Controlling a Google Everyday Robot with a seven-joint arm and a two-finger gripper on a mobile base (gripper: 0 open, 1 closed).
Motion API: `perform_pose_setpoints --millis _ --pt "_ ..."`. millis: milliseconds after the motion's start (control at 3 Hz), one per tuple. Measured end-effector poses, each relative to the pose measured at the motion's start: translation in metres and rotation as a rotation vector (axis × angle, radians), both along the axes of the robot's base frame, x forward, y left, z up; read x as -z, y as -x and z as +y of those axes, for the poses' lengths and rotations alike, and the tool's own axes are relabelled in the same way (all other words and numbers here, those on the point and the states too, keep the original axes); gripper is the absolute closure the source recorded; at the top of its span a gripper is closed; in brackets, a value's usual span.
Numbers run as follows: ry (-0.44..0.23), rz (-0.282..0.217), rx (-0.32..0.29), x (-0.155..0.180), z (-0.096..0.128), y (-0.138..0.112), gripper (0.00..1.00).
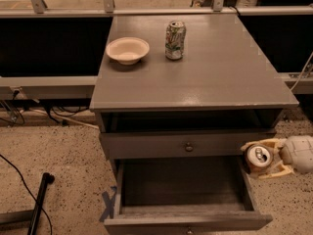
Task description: Place orange can into middle drawer
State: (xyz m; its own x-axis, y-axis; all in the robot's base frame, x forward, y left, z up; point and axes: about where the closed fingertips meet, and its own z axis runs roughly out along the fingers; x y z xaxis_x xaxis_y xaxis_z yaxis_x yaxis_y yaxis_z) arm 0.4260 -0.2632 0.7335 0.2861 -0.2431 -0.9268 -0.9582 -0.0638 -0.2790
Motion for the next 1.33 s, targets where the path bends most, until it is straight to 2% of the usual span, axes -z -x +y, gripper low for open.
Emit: perform_pose_setpoints --millis 333,667,1000,1333 --pt "-0.147 0.114 0.033 0.048 0.006 -0.003 1.0" --pt "-0.242 0.278 0.086 0.133 0.011 0.004 1.0" --pt "-0.321 0.352 0.129 0.191 0.014 0.006 1.0" --pt "-0.36 0.333 0.144 0.216 0.015 -0.003 1.0"
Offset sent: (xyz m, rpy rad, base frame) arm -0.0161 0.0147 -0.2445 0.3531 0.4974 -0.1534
